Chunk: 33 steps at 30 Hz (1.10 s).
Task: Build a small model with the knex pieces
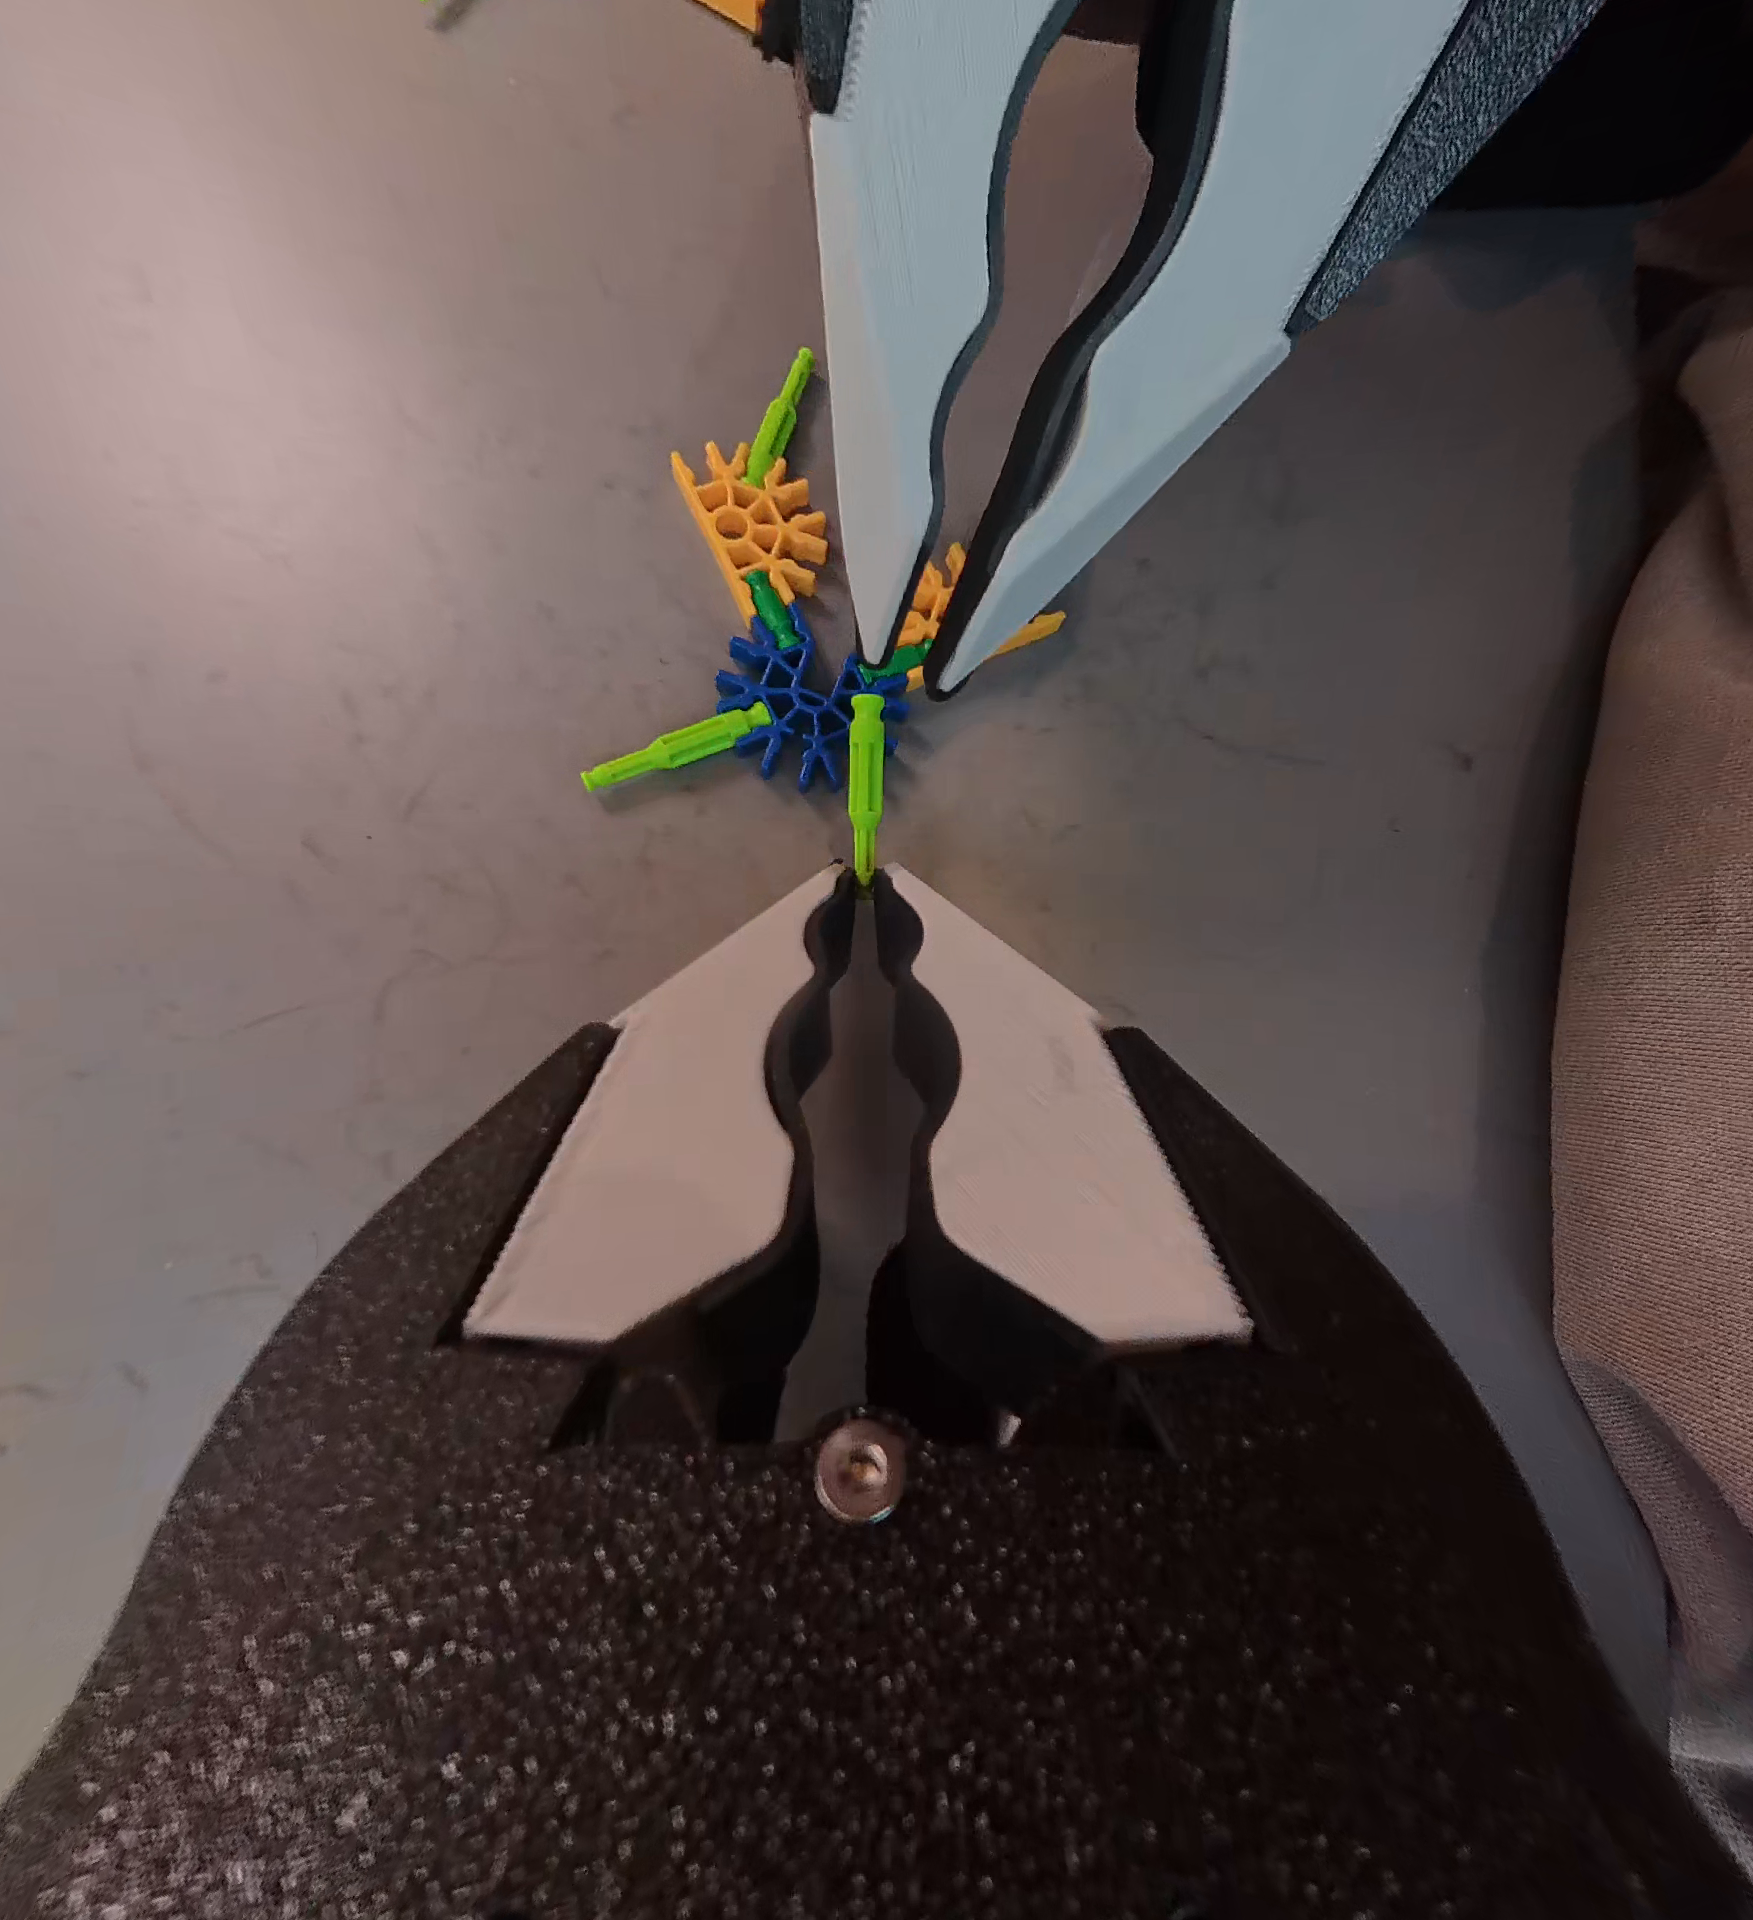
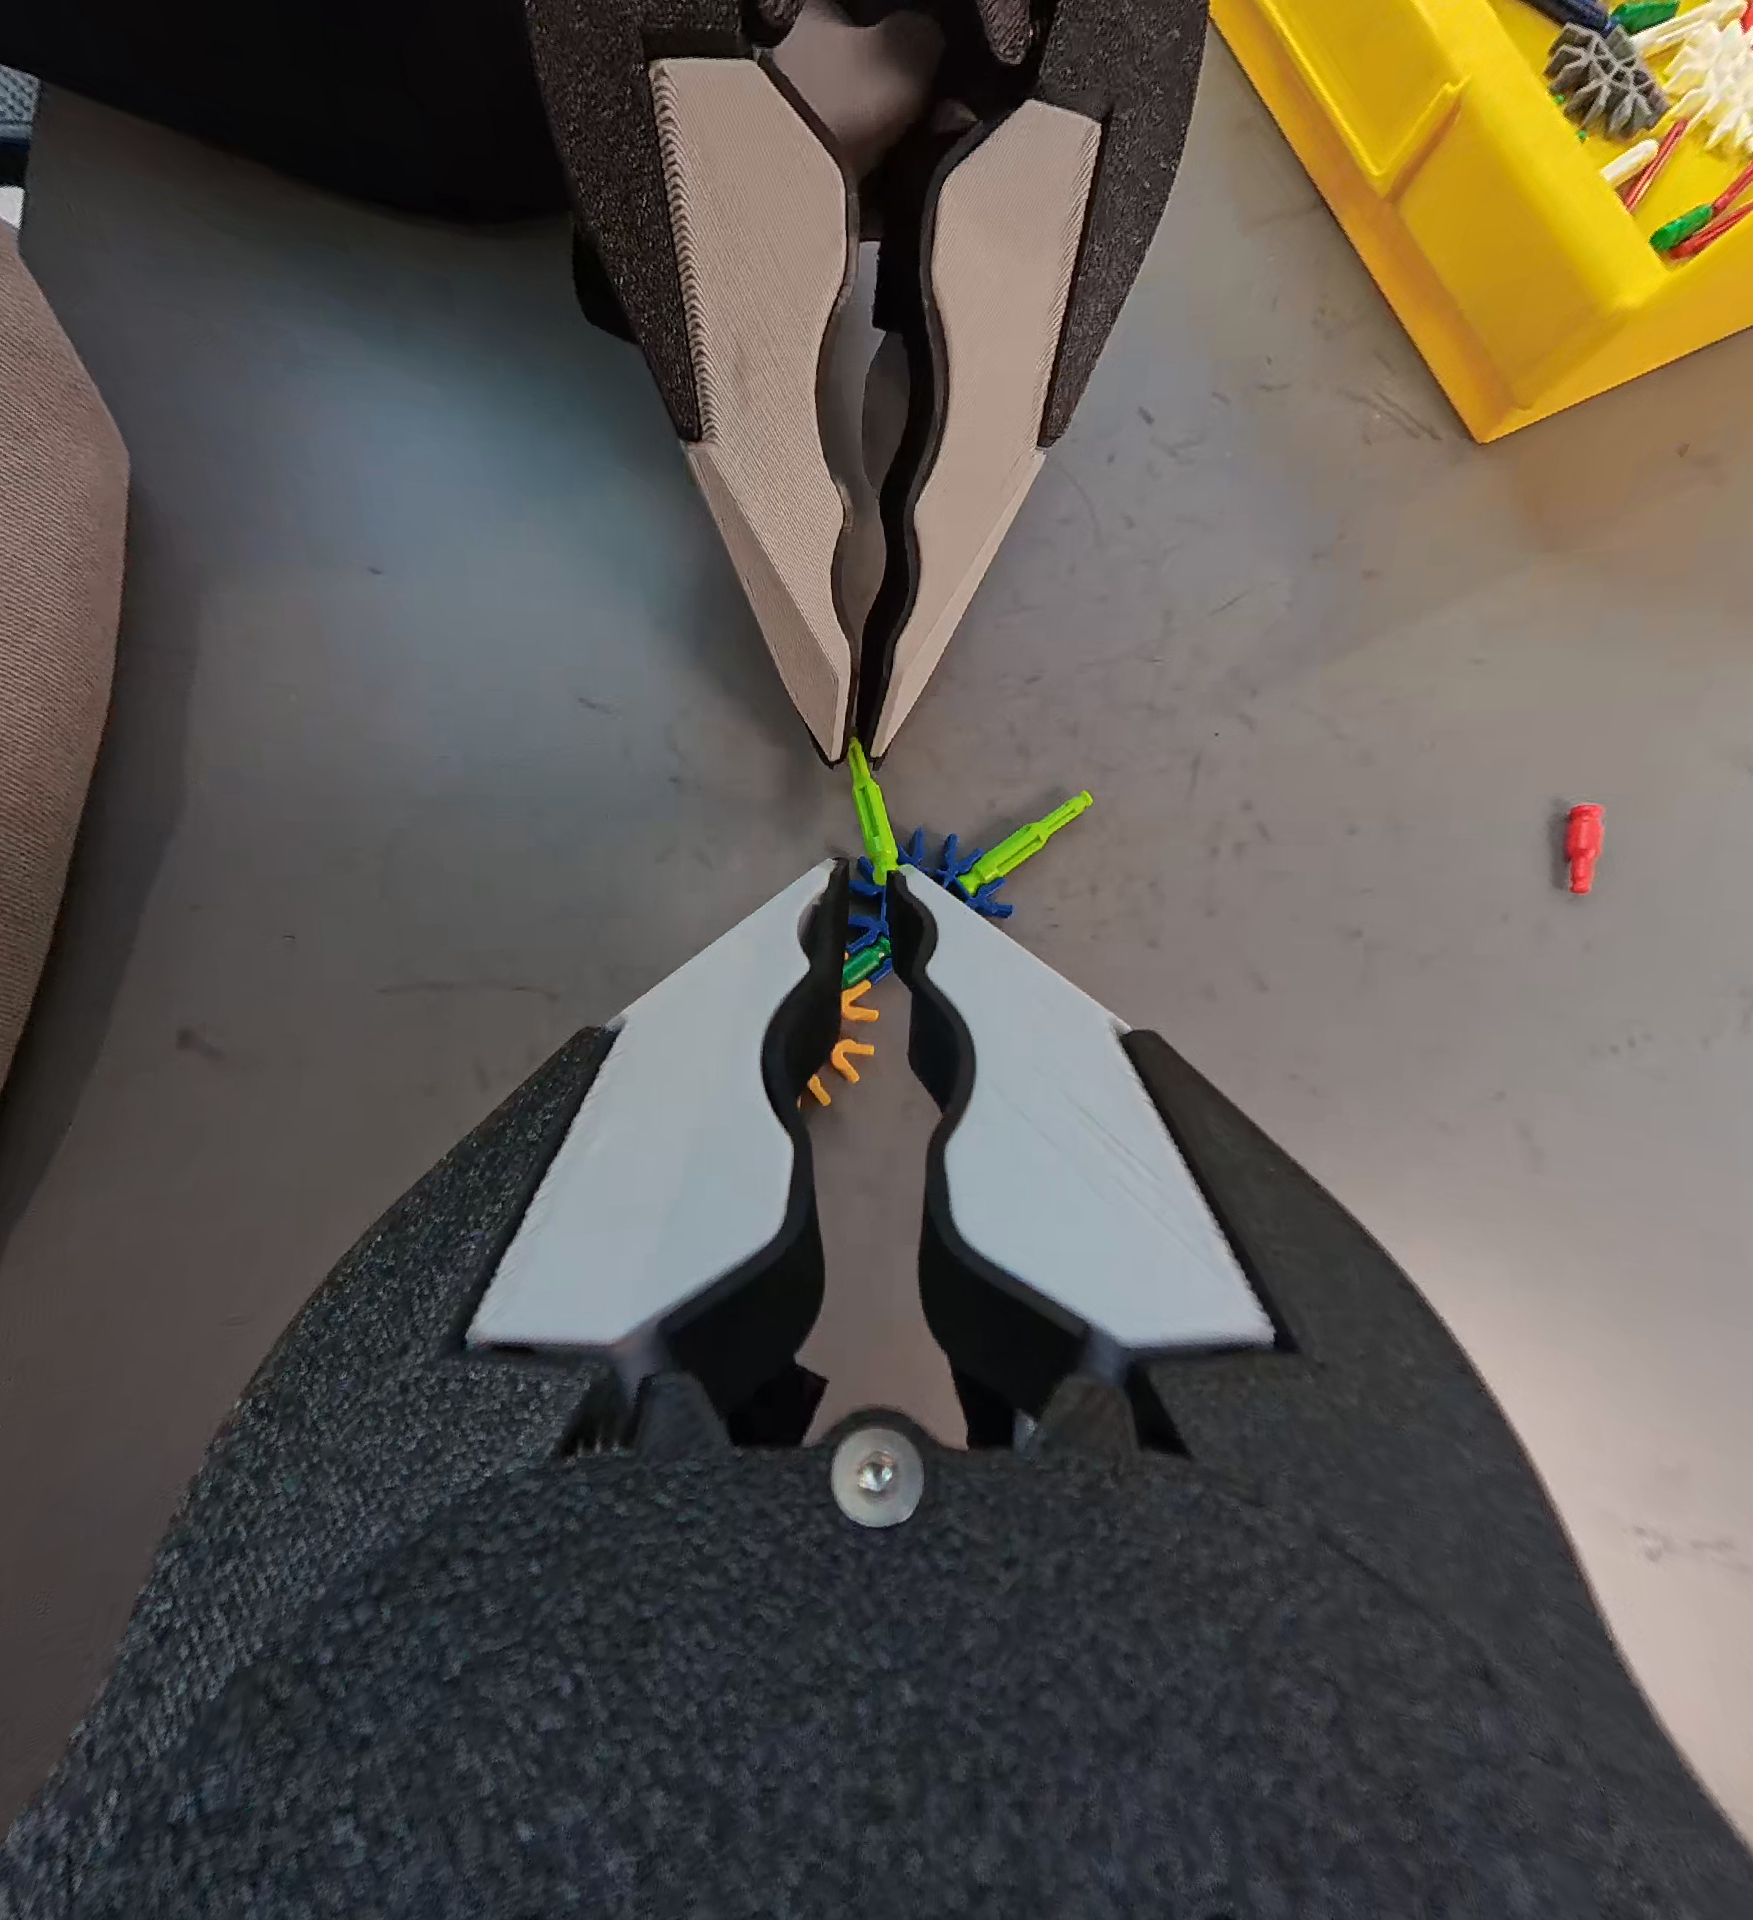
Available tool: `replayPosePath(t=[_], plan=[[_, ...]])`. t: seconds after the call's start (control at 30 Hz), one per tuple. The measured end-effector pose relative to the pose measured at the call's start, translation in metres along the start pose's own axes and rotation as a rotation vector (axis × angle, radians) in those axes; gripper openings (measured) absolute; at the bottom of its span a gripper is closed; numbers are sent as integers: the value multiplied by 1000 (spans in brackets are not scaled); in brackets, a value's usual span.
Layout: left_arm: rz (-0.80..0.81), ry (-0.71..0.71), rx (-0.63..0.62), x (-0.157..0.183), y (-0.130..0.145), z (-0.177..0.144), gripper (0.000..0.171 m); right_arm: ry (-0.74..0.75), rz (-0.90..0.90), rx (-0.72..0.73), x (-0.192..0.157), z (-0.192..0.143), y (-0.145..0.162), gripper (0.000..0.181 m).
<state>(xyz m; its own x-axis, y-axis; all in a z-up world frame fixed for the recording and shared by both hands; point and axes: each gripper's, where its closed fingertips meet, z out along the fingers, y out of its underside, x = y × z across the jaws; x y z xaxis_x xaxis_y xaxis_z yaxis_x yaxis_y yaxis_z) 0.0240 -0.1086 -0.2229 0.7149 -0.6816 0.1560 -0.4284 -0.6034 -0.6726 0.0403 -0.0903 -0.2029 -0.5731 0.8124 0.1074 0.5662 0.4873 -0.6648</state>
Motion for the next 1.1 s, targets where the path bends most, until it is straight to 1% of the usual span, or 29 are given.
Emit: replayPosePath(t=[0.1,0.33,0.67,0.9,1.03,1.1], plan=[[-23,-4,-21,-1,3,2,3,18,-8,-17,2,6,0,3],[-63,10,-18,0,3,2,3,1,-35,-81,5,13,3,0],[-51,48,-21,7,5,2,4,-71,-96,-198,4,18,5,0],[-44,44,-24,6,6,-1,5,-121,-39,-286,3,19,7,0],[-93,91,28,6,1,-12,5,-125,-30,-335,1,22,7,0],[-89,84,12,5,3,-10,5,-123,-42,-364,1,23,7,0]])
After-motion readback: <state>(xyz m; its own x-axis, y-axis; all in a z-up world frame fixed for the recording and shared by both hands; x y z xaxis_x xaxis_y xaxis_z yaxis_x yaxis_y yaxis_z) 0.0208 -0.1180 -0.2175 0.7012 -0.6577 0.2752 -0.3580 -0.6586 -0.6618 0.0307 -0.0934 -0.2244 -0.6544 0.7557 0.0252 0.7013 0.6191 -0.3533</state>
